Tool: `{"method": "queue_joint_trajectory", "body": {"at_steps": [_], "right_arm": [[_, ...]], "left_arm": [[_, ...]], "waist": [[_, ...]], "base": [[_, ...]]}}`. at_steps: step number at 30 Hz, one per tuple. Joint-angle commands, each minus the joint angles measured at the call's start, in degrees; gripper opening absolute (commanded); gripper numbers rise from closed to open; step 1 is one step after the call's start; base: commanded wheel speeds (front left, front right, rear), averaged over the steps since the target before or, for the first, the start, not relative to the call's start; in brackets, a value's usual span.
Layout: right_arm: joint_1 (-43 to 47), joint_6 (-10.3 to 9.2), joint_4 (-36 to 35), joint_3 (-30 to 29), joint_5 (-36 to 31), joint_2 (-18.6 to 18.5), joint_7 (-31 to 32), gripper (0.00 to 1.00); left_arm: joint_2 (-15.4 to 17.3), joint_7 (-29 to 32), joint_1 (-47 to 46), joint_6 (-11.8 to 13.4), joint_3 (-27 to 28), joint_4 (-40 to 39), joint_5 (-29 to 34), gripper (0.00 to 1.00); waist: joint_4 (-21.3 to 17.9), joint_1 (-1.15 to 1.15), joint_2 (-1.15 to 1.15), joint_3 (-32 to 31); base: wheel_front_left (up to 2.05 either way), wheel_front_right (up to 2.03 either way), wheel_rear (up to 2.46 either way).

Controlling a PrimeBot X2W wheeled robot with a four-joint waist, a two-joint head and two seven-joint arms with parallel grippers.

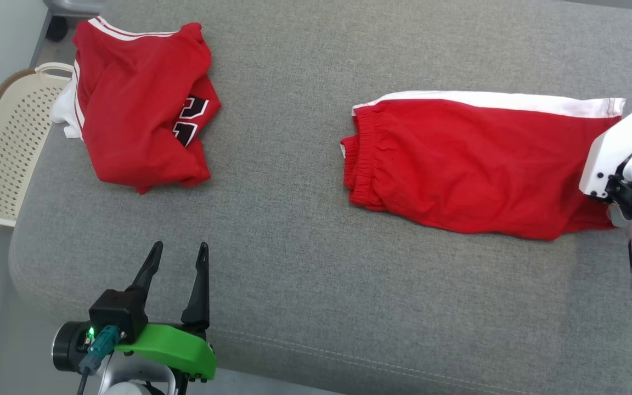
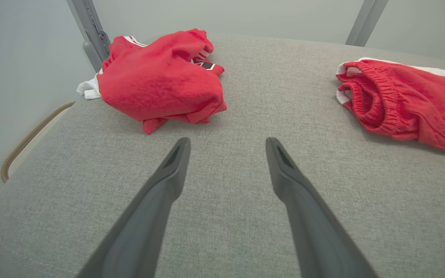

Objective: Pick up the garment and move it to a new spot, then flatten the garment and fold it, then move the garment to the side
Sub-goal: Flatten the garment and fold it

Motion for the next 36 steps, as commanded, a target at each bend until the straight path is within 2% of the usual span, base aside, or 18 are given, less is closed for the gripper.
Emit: {"method": "queue_joint_trajectory", "body": {"at_steps": [1,10,16,21,24,25,28,36], "right_arm": [[1.2,-0.16,0.7,-0.9,-1.0,-1.5,-0.1,0.0],[2.7,-0.14,-2.3,-4.6,-4.7,-4.4,0.0,0.0],[3.0,-0.13,-4.7,-3.1,-5.1,-3.4,1.7,0.0],[2.8,-0.12,-6.2,1.0,-3.9,-1.4,2.9,0.0],[2.9,-0.12,-7.7,7.7,-2.1,0.8,3.2,0.0],[2.9,-0.12,-7.7,7.7,-2.1,0.8,3.2,0.0],[3.2,-0.12,-8.3,12.7,-0.1,2.0,3.6,0.0],[2.9,-0.12,-6.9,20.9,4.8,4.3,4.2,0.0]], "left_arm": [[0.3,0.0,0.0,0.3,-0.1,0.1,-0.2,1.0],[0.8,0.2,1.2,0.7,-0.3,0.2,-0.7,1.0],[0.8,0.2,2.1,1.0,-0.5,0.7,-1.0,1.0],[0.9,0.1,2.7,1.0,-0.6,1.1,-1.4,1.0],[0.9,-0.1,2.8,0.8,-0.8,1.6,-1.7,1.0],[0.9,-0.1,2.8,0.8,-0.8,1.6,-1.7,1.0],[0.7,-0.2,3.1,0.7,-1.1,2.0,-1.9,1.0],[0.4,-0.2,3.2,0.2,-2.4,2.7,-2.0,1.0]], "waist": [[-0.1,0.0,0.0,-0.6],[-0.3,0.0,0.0,-3.8],[-0.7,0.0,0.0,-5.9],[-0.9,0.0,0.0,-7.3],[-0.8,0.0,0.0,-8.6],[-0.8,0.0,0.0,-8.6],[-0.4,0.0,0.0,-9.4],[2.6,0.0,0.0,-10.4]], "base": [[0.0,0.0,0.0],[0.0,0.0,0.0],[0.0,0.0,0.0],[0.0,0.0,0.0],[0.0,0.0,0.0],[0.0,0.0,0.0],[0.0,0.0,0.0],[0.0,0.0,0.0]]}}
